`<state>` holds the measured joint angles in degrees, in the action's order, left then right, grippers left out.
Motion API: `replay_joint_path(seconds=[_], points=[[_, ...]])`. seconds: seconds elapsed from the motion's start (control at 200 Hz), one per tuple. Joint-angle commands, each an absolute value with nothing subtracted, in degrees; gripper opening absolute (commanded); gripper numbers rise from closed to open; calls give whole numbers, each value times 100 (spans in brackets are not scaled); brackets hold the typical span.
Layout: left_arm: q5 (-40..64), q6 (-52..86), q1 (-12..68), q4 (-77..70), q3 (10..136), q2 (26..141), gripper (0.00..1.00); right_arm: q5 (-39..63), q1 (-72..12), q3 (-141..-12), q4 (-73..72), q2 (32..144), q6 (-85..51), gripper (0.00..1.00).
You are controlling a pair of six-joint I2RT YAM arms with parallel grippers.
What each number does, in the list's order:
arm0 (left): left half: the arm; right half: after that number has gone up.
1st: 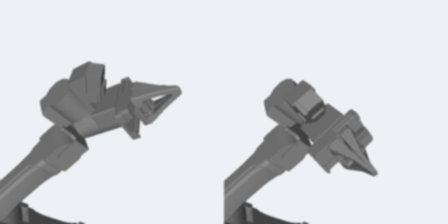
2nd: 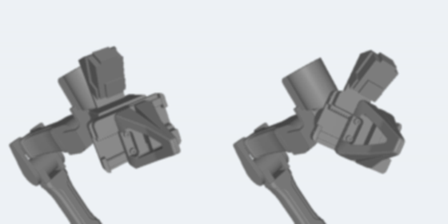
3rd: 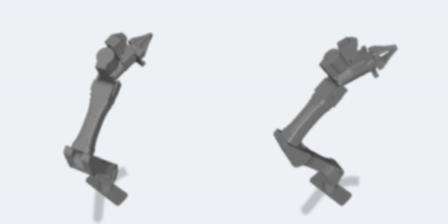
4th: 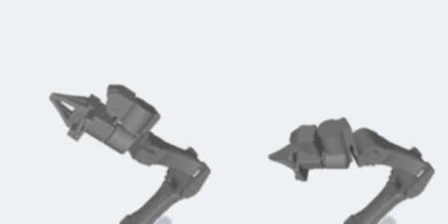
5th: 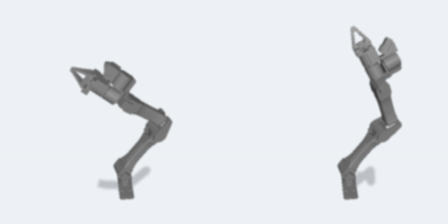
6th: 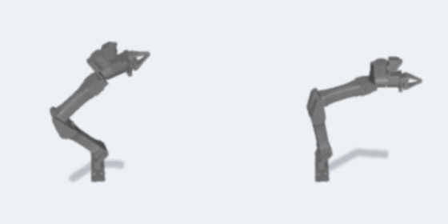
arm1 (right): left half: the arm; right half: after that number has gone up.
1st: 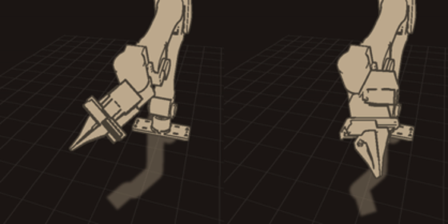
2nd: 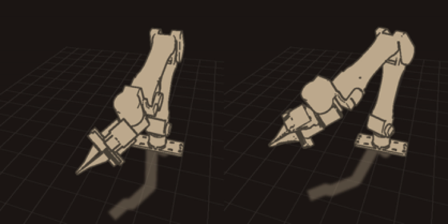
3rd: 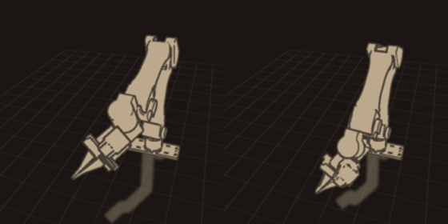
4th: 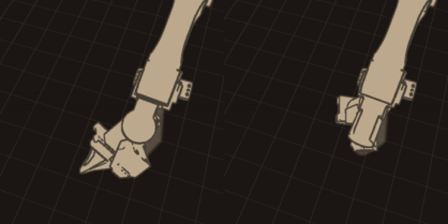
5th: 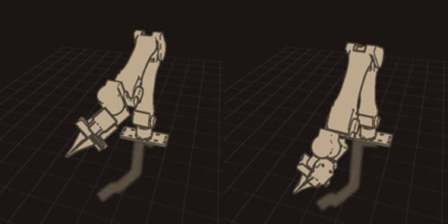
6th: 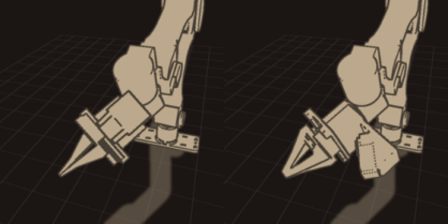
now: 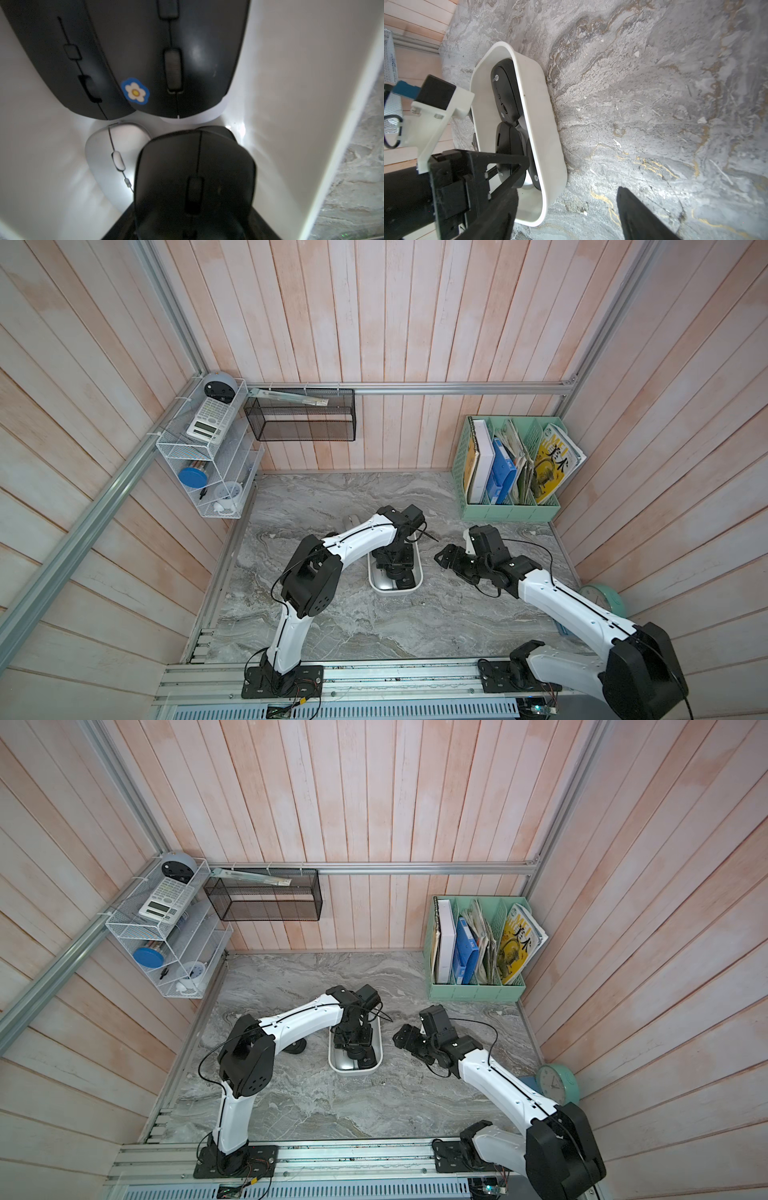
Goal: Put the mouse in the storage box
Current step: Place the mouse in the storage box.
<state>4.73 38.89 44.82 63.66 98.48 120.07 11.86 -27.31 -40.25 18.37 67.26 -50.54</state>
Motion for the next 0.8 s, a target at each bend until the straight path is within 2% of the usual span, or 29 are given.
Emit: replay_joint_path(seconds=[0.0,0.275,0.795], points=[[531,3929,4501,6362,10037,12149,42,1208,-2707,-3964,1822,6662,-4976,81],[702,3969,4534,6363,10399,12387,42,1213,-2707,-3955,1837,6690,-4981,81],[738,3999,4561,6414,10743,12665,50,1221,-2707,-3904,1820,6697,-4960,81]])
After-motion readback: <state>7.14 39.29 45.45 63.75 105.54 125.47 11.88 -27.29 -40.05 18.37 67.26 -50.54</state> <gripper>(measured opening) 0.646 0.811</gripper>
